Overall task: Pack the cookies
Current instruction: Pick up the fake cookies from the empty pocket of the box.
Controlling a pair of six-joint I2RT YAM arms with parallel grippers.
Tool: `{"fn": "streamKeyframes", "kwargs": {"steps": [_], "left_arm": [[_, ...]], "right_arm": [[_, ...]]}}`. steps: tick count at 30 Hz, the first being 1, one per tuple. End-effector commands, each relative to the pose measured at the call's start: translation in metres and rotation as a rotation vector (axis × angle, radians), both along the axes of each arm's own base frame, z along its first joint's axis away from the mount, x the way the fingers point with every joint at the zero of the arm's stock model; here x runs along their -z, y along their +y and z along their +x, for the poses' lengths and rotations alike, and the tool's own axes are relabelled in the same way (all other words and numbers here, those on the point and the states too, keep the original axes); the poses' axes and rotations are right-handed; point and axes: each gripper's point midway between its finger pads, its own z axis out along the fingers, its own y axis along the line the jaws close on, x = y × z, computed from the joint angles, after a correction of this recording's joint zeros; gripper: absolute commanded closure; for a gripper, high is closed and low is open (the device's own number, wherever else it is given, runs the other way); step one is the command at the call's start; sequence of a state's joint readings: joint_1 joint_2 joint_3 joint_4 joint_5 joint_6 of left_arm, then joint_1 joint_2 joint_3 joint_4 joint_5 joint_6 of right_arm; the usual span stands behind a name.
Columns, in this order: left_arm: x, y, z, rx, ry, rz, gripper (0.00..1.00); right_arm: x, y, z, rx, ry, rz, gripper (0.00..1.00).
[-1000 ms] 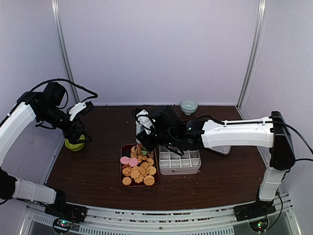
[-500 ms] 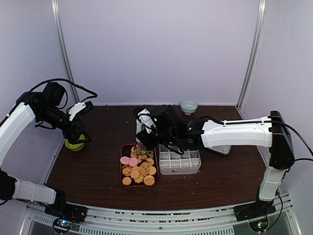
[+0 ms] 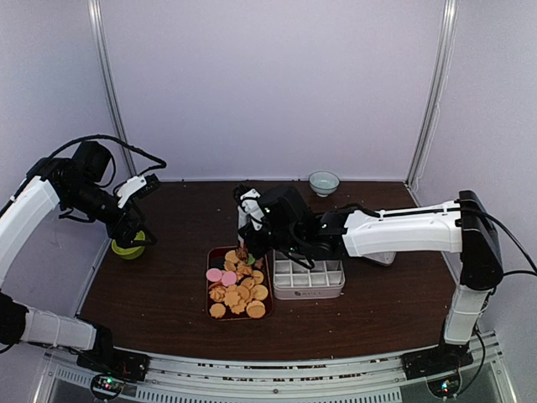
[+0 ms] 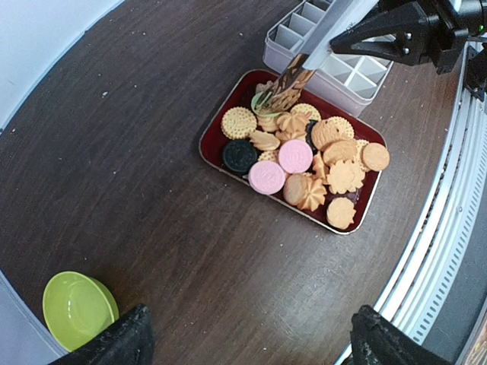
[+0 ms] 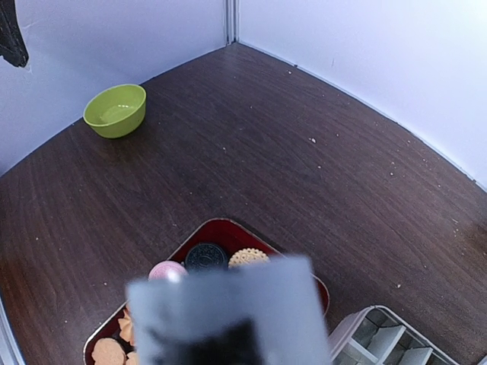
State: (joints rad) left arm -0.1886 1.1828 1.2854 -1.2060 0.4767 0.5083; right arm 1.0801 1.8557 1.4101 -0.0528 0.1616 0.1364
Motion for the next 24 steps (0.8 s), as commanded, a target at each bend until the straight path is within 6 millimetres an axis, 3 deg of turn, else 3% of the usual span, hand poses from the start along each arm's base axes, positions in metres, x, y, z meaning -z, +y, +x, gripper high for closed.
{"fn": "streamKeyframes", "kwargs": {"steps": [1, 6, 17, 24], "left_arm": [[-0.004, -0.002, -0.002, 0.014, -0.011, -0.022, 0.08], [-0.003, -0.002, -0.003, 0.012, -0.003, -0.022, 0.09], [-0.002, -0.002, -0.003, 0.011, 0.0, -0.024, 0.09], [-0.003, -0.001, -0.003, 0.01, -0.006, -0.021, 0.09]], "right_arm": [[-0.017, -0.014, 0.008, 0.053, -0.046, 0.015, 0.86], [-0.025, -0.01, 0.006, 0.062, -0.064, 0.056, 0.69], [-0.029, -0.005, 0.016, 0.138, -0.125, 0.066, 0.63], [-0.015, 0.001, 0.02, 0.128, -0.081, 0.074, 0.6]]}}
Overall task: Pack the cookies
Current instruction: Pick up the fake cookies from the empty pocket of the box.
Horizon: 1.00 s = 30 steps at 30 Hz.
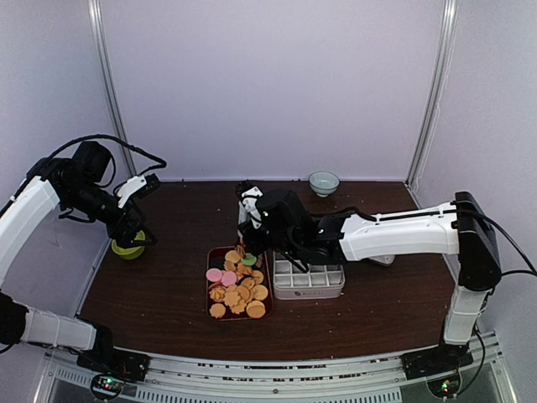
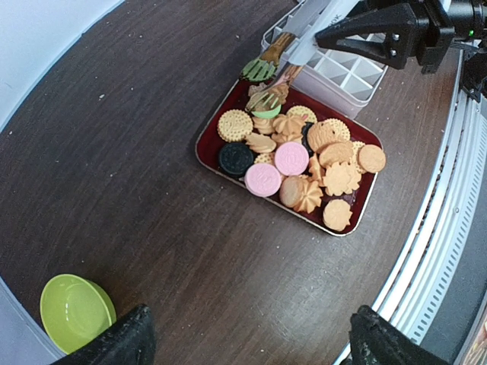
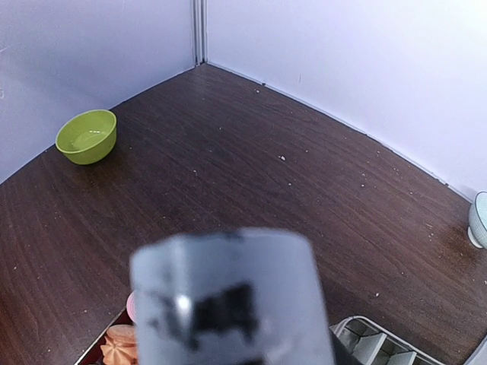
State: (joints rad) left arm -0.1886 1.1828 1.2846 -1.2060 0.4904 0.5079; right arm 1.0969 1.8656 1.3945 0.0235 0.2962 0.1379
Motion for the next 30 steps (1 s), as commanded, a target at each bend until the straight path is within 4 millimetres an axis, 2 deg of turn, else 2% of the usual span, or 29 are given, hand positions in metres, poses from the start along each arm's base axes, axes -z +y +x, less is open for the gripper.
{"fn": "streamKeyframes", "kwargs": {"steps": [1, 14, 19, 22, 24, 30], "left_arm": [[-0.002, 0.001, -0.002, 0.003, -0.011, -0.006, 0.09], [-0.004, 0.002, -0.002, 0.0, -0.019, -0.001, 0.09], [-0.003, 0.001, -0.003, 0.005, -0.013, -0.004, 0.09], [-0.004, 0.001, -0.003, 0.007, -0.014, -0.006, 0.09], [-0.005, 0.001, -0.003, 0.008, -0.014, -0.006, 0.1], [-0.005, 0.001, -0.003, 0.009, -0.015, -0.006, 0.1]], "right_arm": [[-0.003, 0.006, 0.009, 0.023, 0.005, 0.062, 0.6], [0.035, -0.002, 0.007, 0.033, 0.068, 0.036, 0.59], [0.035, -0.005, 0.006, 0.036, 0.079, 0.047, 0.66], [0.027, -0.005, 0.005, 0.036, 0.072, 0.053, 0.74], [0.015, -0.007, 0.006, 0.038, 0.058, 0.068, 0.79], [-0.038, -0.013, 0.005, 0.035, -0.01, 0.122, 0.84]]}}
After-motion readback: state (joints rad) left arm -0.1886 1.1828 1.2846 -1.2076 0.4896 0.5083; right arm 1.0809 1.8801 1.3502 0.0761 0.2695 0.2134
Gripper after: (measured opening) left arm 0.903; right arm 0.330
